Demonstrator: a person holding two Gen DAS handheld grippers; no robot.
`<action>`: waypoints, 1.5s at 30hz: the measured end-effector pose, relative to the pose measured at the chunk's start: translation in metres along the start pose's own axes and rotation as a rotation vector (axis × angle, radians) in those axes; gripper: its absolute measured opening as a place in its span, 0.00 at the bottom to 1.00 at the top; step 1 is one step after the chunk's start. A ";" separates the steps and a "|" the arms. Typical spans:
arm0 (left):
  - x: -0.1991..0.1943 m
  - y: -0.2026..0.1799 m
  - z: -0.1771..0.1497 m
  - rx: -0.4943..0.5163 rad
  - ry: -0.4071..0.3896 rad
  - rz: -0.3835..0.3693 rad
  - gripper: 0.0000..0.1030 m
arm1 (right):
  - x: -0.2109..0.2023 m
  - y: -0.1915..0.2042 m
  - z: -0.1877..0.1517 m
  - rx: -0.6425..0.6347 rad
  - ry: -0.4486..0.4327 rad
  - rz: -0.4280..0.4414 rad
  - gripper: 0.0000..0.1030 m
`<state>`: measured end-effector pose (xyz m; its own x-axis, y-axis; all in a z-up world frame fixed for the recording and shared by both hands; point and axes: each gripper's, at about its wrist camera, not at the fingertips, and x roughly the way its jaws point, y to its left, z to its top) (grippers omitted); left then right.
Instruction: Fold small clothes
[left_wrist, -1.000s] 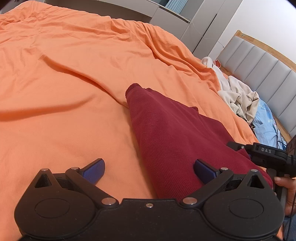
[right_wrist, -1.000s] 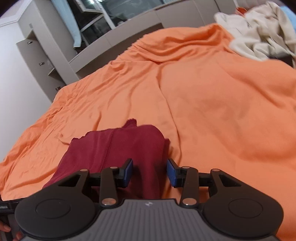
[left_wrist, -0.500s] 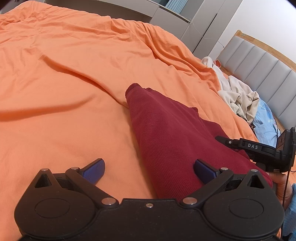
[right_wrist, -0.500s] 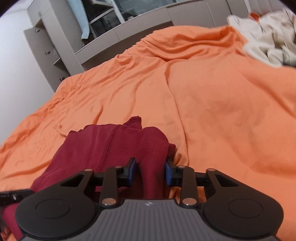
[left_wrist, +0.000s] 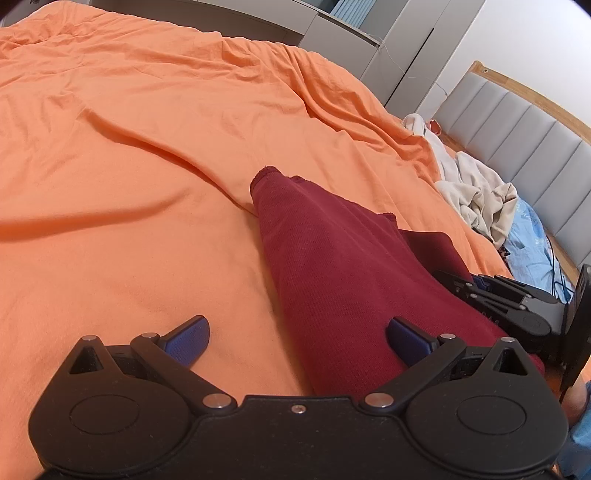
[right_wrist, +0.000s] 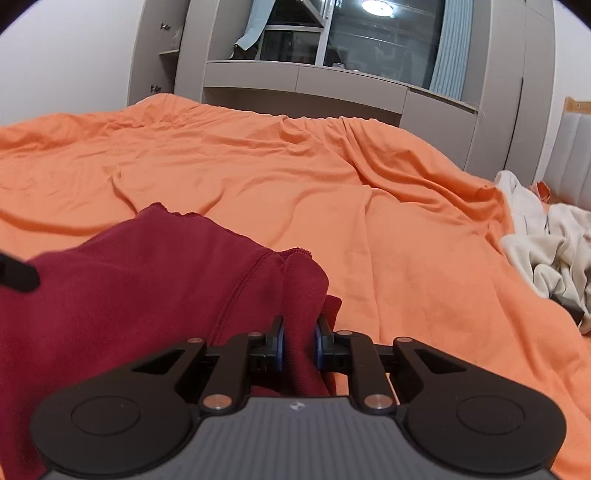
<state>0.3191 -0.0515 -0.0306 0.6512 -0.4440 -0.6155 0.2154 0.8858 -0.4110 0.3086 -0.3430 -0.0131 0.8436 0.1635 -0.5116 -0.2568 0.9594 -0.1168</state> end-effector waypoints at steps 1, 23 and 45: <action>-0.001 0.001 0.001 -0.008 -0.011 -0.007 1.00 | 0.001 -0.001 0.000 0.006 0.005 0.002 0.17; 0.019 0.001 0.014 -0.023 0.069 -0.077 1.00 | 0.010 -0.031 -0.008 0.168 0.077 0.056 0.27; 0.018 0.002 0.015 -0.023 0.073 -0.070 1.00 | 0.004 -0.025 -0.004 0.133 0.051 0.029 0.17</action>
<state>0.3426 -0.0559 -0.0326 0.5806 -0.5138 -0.6316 0.2410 0.8494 -0.4694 0.3168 -0.3668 -0.0159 0.8108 0.1831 -0.5560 -0.2133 0.9769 0.0105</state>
